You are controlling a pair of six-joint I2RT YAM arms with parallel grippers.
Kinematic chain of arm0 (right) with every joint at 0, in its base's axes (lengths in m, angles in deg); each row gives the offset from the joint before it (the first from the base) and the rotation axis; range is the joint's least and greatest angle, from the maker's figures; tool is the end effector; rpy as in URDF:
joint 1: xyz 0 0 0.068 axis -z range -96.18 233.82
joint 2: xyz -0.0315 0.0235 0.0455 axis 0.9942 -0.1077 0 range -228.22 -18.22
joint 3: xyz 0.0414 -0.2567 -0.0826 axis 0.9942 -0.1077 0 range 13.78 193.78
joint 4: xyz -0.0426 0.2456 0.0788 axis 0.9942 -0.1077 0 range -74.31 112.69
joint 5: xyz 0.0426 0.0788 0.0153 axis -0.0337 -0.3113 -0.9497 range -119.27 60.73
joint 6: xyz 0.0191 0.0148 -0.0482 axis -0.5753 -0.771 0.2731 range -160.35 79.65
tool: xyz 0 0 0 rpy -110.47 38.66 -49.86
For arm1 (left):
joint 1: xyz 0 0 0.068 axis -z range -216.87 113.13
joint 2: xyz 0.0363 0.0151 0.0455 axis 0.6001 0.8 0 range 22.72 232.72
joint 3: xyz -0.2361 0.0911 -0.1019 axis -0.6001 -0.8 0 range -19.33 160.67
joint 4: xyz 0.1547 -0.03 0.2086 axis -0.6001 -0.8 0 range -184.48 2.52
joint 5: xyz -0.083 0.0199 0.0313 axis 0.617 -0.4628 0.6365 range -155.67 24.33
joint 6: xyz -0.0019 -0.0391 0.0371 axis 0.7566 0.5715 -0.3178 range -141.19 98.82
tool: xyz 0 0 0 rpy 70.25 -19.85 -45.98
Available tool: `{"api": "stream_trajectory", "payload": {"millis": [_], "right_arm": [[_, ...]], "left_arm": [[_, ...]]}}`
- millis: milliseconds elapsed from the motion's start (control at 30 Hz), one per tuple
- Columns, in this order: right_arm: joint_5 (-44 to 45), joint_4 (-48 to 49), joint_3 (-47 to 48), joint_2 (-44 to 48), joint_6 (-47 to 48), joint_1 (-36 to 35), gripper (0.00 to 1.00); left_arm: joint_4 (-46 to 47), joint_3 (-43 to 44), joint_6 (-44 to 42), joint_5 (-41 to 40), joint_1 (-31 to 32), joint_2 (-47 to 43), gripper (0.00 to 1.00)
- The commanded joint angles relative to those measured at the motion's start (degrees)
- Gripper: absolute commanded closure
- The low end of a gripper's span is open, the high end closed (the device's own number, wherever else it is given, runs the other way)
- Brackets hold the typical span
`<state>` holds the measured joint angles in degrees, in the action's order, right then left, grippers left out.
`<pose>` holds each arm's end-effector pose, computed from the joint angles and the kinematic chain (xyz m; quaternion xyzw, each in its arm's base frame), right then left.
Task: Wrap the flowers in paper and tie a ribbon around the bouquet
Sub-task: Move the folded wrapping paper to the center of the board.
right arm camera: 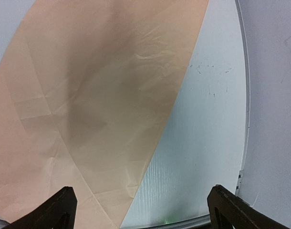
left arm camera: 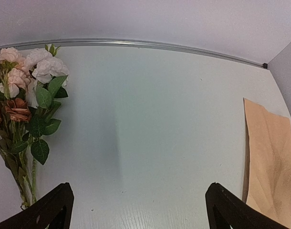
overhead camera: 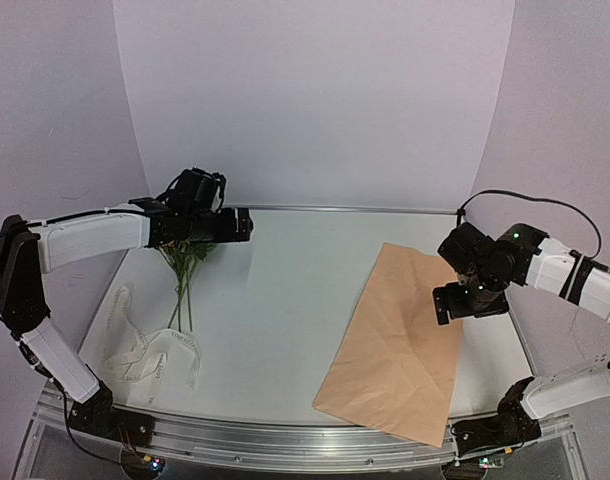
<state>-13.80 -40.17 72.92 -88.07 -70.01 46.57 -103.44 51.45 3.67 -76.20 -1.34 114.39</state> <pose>0.1741 0.1204 0.2709 -0.0457 0.9799 -0.0331 0.1916 0.3009 -0.2069 0.2807 0.0420 0.8905 -0.1531 0.4263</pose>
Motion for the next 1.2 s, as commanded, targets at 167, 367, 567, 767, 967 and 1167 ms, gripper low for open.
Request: {"api": "stream_trajectory", "payload": {"millis": [167,367,567,767,967,1167], "right_arm": [[-5.8,-1.0,-1.2,-1.2,-3.8,6.0,0.02],[-13.9,2.5,-8.2,-0.1,-7.1,11.6,0.02],[-23.5,10.9,-15.2,-0.4,-9.9,16.5,0.02],[-29.4,19.1,-20.1,-3.6,-13.1,19.7,0.02],[-34.1,25.2,-21.0,-9.0,-15.3,21.0,0.02],[-37.6,30.6,-19.5,-15.2,-16.8,21.0,0.02]], "left_arm": [[3.9,0.6,3.1,7.8,-0.9,2.8,0.0],[5.8,0.9,7.2,17.0,-0.8,8.7,0.0],[9.9,0.2,9.7,23.8,-0.2,12.5,0.0],[10.4,2.0,10.8,28.0,0.7,16.2,0.0],[10.9,2.1,11.3,29.7,0.8,17.1,0.0],[10.9,1.9,12.0,31.2,0.8,17.3,0.0]]}}
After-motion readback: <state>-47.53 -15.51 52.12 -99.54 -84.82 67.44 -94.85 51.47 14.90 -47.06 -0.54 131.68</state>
